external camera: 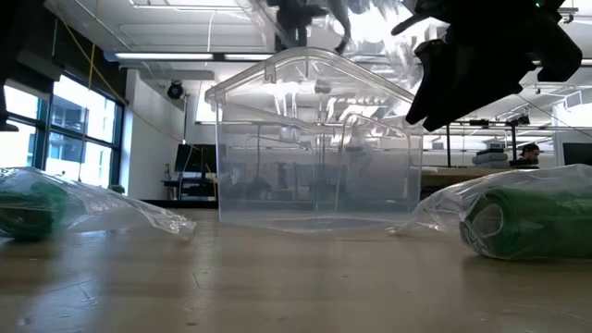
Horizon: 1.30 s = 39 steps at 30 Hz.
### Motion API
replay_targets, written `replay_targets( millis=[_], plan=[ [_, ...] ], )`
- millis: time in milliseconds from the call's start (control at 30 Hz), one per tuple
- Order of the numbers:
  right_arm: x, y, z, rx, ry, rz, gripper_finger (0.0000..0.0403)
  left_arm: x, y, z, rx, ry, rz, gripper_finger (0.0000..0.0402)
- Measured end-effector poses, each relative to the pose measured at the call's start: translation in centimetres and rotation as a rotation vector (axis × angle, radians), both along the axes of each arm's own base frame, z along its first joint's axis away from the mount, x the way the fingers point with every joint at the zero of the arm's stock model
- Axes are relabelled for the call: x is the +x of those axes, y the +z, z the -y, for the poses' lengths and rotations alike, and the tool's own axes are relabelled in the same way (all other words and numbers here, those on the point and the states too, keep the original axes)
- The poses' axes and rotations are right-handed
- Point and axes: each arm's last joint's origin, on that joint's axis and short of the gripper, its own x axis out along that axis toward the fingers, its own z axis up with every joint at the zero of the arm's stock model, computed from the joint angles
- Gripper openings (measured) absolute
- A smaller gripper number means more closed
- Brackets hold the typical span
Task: Roll bandage
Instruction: Open the transparent bin
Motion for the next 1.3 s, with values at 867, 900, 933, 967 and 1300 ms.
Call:
replay_targets(
  millis=[867,900,933,967,1300],
  plan=[
    [0.0,0.0,0.0,0.003,0.001,0.001,0.0197,-1.9,0.1,9.2,0.490,-0.174,-0.122,0.0178],
    [0.0,0.0,0.0,0.003,0.001,0.000,0.0197,-1.7,-0.4,10.0,0.526,-0.215,-0.126,0.0184],
    [0.0,0.0,0.0,0.003,0.001,0.000,0.0197,-1.5,-0.9,10.6,0.568,-0.240,-0.134,0.0189],
    [0.0,0.0,0.0,0.003,0.001,0.001,0.0197,-1.3,-1.2,11.2,0.613,-0.246,-0.145,0.0191],
    [-1.0,3.4,-1.5,-0.018,0.084,0.062,0.0197,-4.8,-1.4,12.2,0.844,0.009,-0.502,0.0195]
  ],
)
